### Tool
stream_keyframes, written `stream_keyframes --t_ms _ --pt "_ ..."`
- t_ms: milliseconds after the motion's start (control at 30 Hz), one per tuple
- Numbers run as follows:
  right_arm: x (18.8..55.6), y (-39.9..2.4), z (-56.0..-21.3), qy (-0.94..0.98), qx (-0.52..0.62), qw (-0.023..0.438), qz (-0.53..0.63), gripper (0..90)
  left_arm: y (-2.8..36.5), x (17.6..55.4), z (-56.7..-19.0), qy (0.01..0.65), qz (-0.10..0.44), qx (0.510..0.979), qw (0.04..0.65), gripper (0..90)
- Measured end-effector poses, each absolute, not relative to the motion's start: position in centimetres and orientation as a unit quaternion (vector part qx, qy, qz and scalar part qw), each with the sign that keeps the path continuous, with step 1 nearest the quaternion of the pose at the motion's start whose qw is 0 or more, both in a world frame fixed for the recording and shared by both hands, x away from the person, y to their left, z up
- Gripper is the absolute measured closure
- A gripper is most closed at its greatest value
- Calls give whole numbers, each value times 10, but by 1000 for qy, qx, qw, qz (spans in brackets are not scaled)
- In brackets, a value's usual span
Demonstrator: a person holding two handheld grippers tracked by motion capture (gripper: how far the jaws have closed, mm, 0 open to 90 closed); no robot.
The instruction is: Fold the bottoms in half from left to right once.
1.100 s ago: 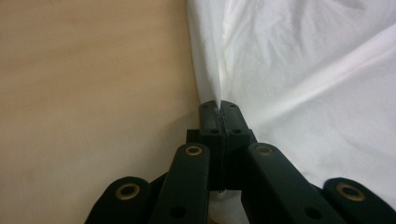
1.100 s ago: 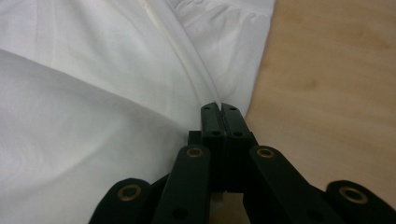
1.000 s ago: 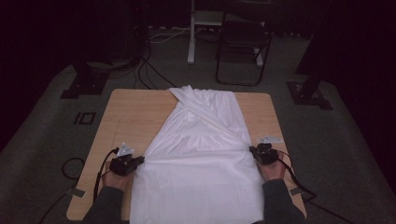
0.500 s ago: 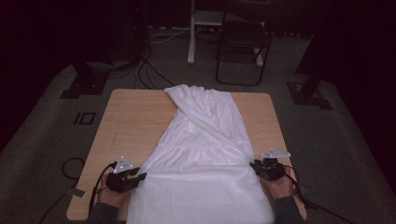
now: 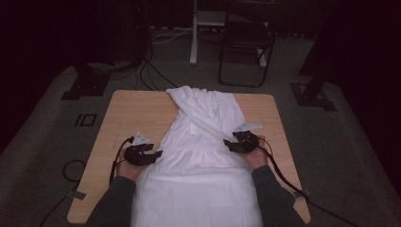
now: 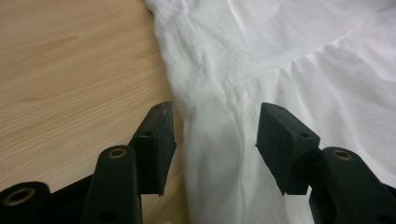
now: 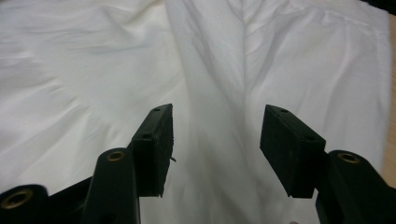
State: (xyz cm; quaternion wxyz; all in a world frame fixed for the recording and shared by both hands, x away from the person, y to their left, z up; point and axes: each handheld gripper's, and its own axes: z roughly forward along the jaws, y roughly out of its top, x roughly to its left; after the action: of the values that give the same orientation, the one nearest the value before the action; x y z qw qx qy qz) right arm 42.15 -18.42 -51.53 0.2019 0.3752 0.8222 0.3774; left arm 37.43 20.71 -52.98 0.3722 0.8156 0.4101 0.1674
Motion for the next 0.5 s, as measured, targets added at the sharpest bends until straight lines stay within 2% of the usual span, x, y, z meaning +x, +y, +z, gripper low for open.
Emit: stream_keyframes --t_ms 67,100,167,200,233,367,500 --pt "435 -177 -521 825 381 190 373 466 199 380 -538 413 161 820 362 456" --pt "441 -176 -524 826 381 186 372 536 195 382 -542 413 159 823 357 454" --pt "449 -175 -530 839 373 174 356 795 188 383 -550 411 158 829 345 453" --pt "450 -177 -530 838 378 199 339 885 187 382 -553 411 159 829 344 447" --pt "448 -182 -525 823 393 232 338 889 187 381 -554 411 163 827 348 445" --pt "438 -223 -494 747 447 292 396 891 193 377 -556 412 156 821 363 445" --pt "444 -240 -509 748 472 273 378 881 188 375 -556 406 153 826 361 438"
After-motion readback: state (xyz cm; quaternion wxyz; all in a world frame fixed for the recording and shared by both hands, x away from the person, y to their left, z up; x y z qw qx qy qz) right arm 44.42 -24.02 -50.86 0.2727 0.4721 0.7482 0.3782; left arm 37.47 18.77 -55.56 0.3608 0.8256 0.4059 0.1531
